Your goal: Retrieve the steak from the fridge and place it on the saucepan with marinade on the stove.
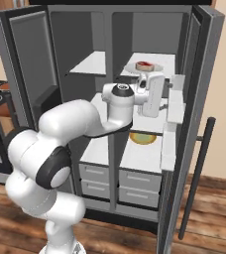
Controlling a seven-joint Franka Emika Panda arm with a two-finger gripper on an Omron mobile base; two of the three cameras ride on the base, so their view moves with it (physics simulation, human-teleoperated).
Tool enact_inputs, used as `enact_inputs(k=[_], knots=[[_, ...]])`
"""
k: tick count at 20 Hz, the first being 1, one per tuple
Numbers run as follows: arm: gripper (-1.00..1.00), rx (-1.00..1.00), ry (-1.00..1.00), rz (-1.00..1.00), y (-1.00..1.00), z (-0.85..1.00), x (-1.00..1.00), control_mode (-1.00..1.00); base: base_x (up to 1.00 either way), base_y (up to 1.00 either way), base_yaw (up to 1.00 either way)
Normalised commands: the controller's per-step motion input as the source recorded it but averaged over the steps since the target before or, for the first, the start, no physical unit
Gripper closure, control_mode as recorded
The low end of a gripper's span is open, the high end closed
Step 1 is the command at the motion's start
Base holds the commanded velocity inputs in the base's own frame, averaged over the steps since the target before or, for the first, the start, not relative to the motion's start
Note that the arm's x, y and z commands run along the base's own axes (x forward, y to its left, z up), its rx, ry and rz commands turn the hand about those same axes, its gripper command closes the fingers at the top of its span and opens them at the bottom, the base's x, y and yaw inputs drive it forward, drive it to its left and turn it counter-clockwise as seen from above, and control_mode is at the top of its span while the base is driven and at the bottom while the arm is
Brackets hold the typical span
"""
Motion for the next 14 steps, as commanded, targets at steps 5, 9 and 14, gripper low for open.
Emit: enact_inputs(k=[5, 9, 14], knots=[[-1.00, 0.00, 0.00, -0.05, -1.00, -0.12, 0.00, -1.00, 0.00, 0.00, 0.00], [-1.00, 0.00, -0.02, 0.00, -0.58, -0.02, -0.08, -1.00, 0.00, 0.00, 0.00], [-1.00, 0.00, -0.11, 0.05, 0.11, 0.04, -0.52, -1.00, 0.00, 0.00, 0.00]])
